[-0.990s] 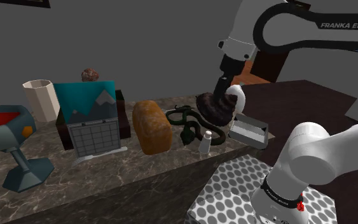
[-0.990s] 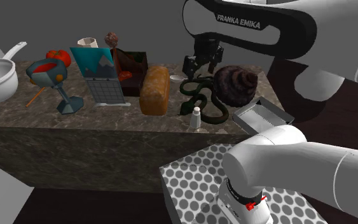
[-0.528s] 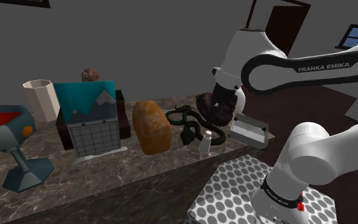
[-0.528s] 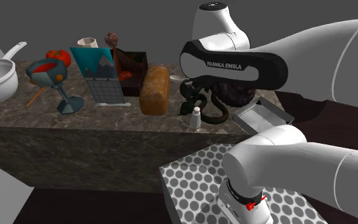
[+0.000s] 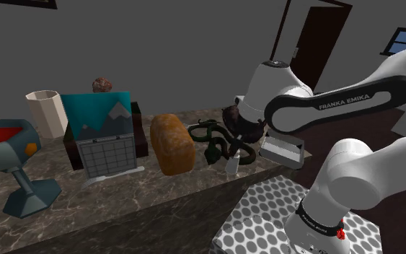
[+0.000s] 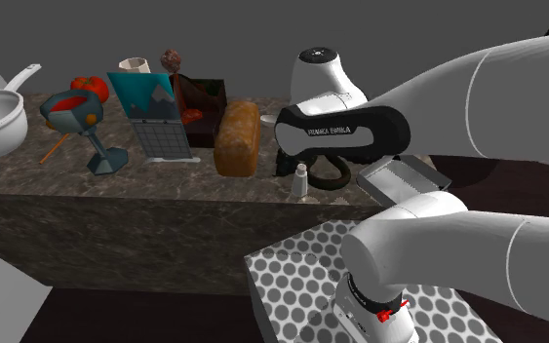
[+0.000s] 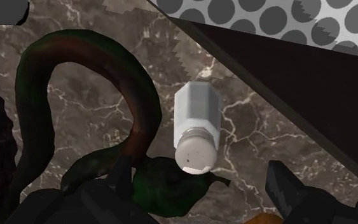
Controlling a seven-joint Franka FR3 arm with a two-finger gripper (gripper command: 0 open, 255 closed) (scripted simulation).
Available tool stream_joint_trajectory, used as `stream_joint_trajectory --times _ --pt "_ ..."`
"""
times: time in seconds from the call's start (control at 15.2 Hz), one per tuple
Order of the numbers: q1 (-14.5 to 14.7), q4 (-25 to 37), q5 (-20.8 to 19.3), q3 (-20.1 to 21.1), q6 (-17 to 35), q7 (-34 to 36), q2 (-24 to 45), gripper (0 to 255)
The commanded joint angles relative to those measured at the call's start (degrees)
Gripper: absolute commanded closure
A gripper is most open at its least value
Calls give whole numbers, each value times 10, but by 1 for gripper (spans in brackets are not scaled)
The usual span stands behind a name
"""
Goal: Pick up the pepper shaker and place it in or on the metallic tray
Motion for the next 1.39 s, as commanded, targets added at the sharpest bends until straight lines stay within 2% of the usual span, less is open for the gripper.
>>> stream_joint_trajectory --times 0.0,0.13,0.66,0.73,1.32 --pt "-1 -10 0 1 23 1 12 0" --pt "-3 -19 -2 3 54 2 34 0" --pt "-3 -19 -2 3 54 2 34 0" --pt "-3 -19 -2 3 54 2 34 255" --pt "-3 -19 -2 3 54 2 34 255"
